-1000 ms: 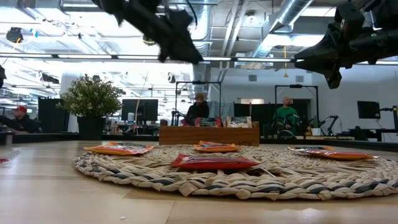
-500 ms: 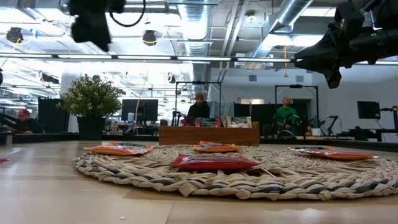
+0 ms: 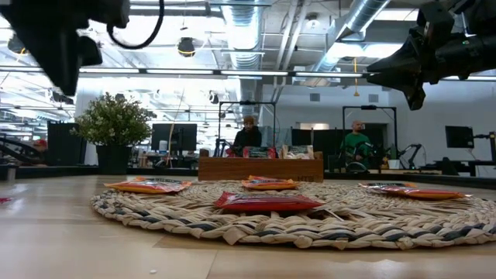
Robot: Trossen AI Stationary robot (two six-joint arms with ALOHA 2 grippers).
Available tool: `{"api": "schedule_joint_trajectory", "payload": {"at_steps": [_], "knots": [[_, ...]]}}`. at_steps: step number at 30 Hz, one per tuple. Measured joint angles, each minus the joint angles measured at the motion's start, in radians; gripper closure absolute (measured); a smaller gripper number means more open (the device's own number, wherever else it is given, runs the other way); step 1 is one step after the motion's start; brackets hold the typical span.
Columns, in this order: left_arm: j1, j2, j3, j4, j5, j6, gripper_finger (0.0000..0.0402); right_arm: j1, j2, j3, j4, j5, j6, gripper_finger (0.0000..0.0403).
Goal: Pick & Place Tea
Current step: Put the red tea bag into the middle section of the wooden organizer
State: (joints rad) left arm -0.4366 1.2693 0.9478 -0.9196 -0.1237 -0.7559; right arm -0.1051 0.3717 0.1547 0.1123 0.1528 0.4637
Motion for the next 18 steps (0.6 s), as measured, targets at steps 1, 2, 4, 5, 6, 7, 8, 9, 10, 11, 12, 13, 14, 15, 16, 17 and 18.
{"api": "schedule_joint_trajectory", "payload": {"at_steps": [1,2,4,5,6,7,8,9,10,11,12,13,14,15,16,17,18], "knots": [[-0.019,0.023,0.0,0.003,-0.003,0.0,0.028,0.0,0.0,0.0,0.0,0.0,0.0,0.0305],[-0.036,0.047,0.0,0.007,-0.004,-0.001,0.028,0.0,0.0,0.0,-0.001,0.0,0.0,0.0305],[-0.07,0.093,0.0,0.016,0.004,-0.001,0.028,0.0,0.0,0.0,-0.001,0.0,0.0,0.0305],[-0.085,0.113,0.0,0.02,0.01,-0.001,0.028,0.0,0.0,0.0,-0.001,0.0,0.0,0.0305],[-0.099,0.131,0.0,0.026,0.014,-0.002,0.028,0.0,0.0,0.0,-0.002,0.0,0.0,0.0305],[-0.112,0.15,0.0,0.034,0.014,-0.014,0.028,0.0,0.0,0.0,-0.003,0.0,0.0,0.0305],[-0.125,0.165,0.0,0.043,0.014,-0.029,0.028,0.0,0.0,0.0,-0.003,0.0,0.0,0.0305],[-0.137,0.179,0.0,0.055,0.014,-0.043,0.028,0.0,0.0,0.0,-0.003,0.0,0.0,0.0305],[-0.149,0.192,0.0,0.068,0.014,-0.054,0.028,0.0,0.0,0.0,-0.004,0.0,0.0,0.0305],[-0.163,0.205,0.0,0.084,0.014,-0.069,0.028,0.0,0.0,0.0,-0.005,0.0,0.0,0.0305],[-0.175,0.217,0.0,0.102,0.014,-0.081,0.028,0.0,0.0,0.0,-0.006,0.0,0.0,0.0305],[-0.187,0.227,0.0,0.121,0.014,-0.093,0.028,0.0,0.0,0.0,-0.006,0.0,0.0,0.0305],[-0.199,0.239,0.0,0.143,0.014,-0.106,0.028,0.0,0.0,0.0,-0.007,0.0,0.0,0.0305],[-0.21,0.25,0.0,0.164,0.014,-0.119,0.028,0.0,0.0,0.0,-0.007,0.0,0.0,0.0305],[-0.221,0.262,0.0,0.18,0.014,-0.13,0.028,0.0,0.0,0.0,-0.007,0.0,0.0,0.0305],[-0.232,0.274,0.0,0.195,0.014,-0.143,0.028,0.0,0.0,0.0,-0.007,0.0,0.0,0.0305],[-0.241,0.287,0.0,0.209,0.014,-0.155,0.028,0.0,0.0,0.0,-0.007,0.0,0.0,0.0305]]}}
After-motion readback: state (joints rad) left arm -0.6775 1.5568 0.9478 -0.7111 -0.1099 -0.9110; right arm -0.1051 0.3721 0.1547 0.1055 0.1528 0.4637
